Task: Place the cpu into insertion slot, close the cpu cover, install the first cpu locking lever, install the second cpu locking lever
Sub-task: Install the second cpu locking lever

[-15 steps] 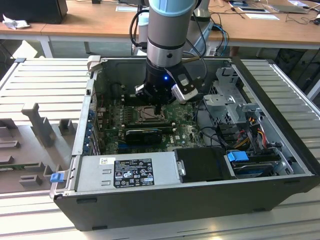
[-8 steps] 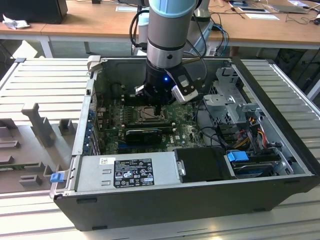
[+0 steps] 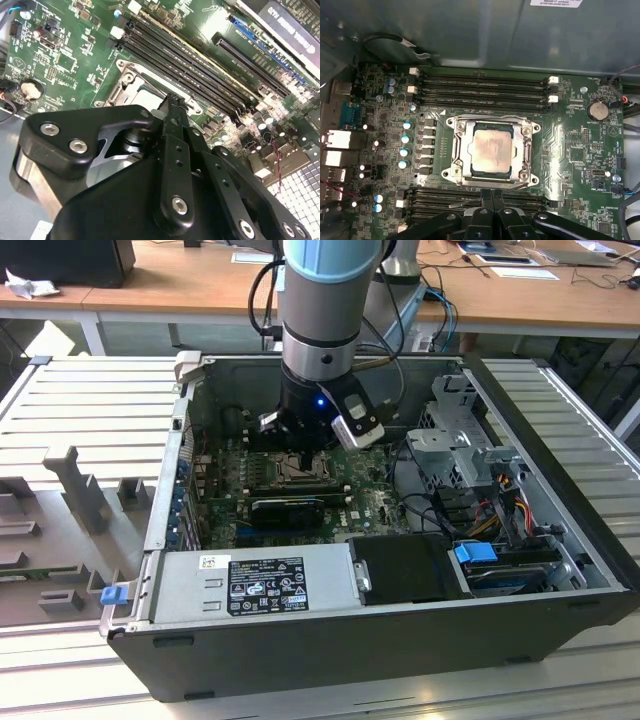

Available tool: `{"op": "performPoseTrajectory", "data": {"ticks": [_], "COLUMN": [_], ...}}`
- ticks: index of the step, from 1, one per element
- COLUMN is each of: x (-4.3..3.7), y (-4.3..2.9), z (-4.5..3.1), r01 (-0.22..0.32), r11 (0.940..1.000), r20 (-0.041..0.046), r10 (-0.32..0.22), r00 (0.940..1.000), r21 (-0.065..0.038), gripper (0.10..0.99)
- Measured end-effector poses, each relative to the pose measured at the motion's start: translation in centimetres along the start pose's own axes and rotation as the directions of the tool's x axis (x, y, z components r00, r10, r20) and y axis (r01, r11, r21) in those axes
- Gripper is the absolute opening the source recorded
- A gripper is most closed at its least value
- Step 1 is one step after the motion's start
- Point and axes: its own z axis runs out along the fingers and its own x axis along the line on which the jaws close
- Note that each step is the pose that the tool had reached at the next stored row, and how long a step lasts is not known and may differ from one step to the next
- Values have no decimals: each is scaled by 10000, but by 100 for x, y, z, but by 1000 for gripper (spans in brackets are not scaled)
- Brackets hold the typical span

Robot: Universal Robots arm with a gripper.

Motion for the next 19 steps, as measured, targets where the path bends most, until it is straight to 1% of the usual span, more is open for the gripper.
{"op": "performPoseTrajectory", "data": {"ticks": [4,6,7,8,11,12,16,19], "x": [6,27,69,93,106,108,108,109], "y": [-1,-1,1,0,-6,-7,-17,-31], "z": [1,7,18,28,77,80,80,79], "r01": [1,2,2,2,4,2,6,8], "r11": [10000,10000,10000,10000,9999,9999,9993,9989], "r20": [0,1,6,6,6,7,24,30], "r10": [-1,-2,-2,-2,-4,-2,-5,-6], "r00": [10000,10000,10000,10000,10000,10000,10000,10000], "r21": [-8,-33,-90,-99,-116,-145,-385,-479], "gripper": [106,106,106,106,106,106,106,106]}}
